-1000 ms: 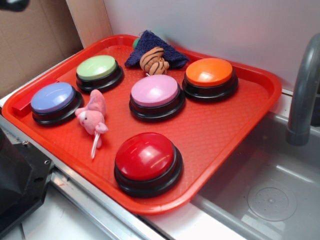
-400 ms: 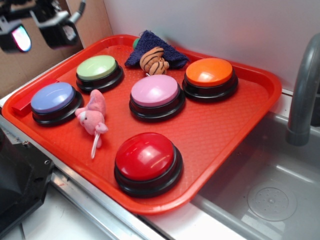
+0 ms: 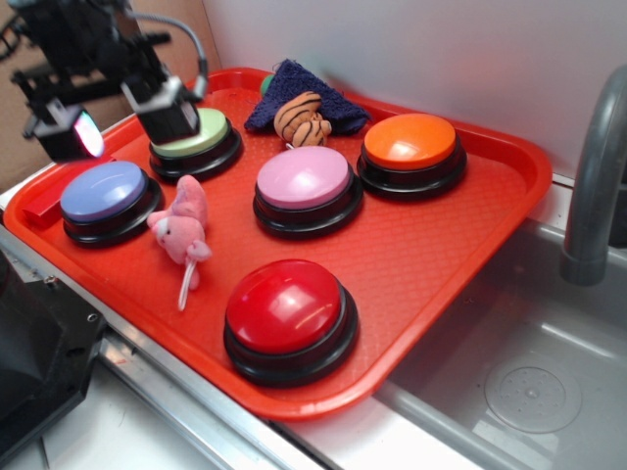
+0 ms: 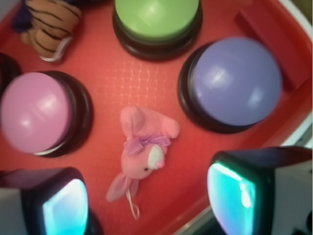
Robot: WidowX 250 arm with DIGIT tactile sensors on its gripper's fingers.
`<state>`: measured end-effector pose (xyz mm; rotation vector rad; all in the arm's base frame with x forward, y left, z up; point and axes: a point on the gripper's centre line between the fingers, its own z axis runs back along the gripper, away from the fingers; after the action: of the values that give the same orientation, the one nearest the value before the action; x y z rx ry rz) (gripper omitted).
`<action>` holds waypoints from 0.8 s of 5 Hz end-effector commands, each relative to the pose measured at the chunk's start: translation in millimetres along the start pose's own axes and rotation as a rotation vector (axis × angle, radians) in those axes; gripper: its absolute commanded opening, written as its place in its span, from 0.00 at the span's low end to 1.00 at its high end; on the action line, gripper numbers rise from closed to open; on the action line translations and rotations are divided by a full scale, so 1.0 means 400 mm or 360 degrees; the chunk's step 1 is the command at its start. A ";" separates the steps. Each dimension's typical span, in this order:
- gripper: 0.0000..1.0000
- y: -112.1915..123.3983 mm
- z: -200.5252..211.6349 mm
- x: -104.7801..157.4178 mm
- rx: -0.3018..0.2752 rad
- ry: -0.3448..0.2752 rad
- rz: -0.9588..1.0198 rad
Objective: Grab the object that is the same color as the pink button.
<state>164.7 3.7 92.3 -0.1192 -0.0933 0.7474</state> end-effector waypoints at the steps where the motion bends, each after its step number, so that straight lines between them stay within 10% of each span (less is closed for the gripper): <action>1: 1.00 0.003 -0.094 0.006 0.0006 -0.0004 0.0177; 4: 1.00 0.016 -0.176 0.003 0.0034 0.0017 0.0237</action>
<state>169.6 0.3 19.8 -0.1079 -0.0546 0.8857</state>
